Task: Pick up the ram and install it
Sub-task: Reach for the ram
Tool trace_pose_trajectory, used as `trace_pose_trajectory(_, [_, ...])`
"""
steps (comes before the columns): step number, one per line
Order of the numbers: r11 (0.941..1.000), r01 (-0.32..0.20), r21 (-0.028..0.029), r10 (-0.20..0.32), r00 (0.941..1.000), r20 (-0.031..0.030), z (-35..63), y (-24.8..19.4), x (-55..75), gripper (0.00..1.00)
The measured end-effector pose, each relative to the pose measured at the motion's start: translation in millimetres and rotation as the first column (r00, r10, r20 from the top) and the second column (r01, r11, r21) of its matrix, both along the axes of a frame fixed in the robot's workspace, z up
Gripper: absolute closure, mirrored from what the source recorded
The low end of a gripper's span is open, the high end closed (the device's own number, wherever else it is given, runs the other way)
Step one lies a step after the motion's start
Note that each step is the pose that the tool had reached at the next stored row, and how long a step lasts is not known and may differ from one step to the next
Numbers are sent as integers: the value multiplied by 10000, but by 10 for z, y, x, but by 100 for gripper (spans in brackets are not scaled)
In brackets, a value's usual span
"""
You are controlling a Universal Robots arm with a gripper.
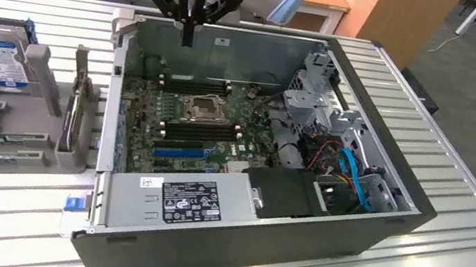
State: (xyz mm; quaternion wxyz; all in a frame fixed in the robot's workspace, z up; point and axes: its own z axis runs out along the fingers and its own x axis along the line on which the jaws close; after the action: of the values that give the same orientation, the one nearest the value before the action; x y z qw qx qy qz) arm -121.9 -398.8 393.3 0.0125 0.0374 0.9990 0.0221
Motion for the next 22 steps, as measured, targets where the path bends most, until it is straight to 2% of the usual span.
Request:
trace_pose_trajectory(14, [10000, 56, 2, -56, 10000, 2, -1, 0, -23, 90])
trace_pose_trajectory(22, [9999, 128, 2, -128, 9999, 1, 0, 0, -154, 90])
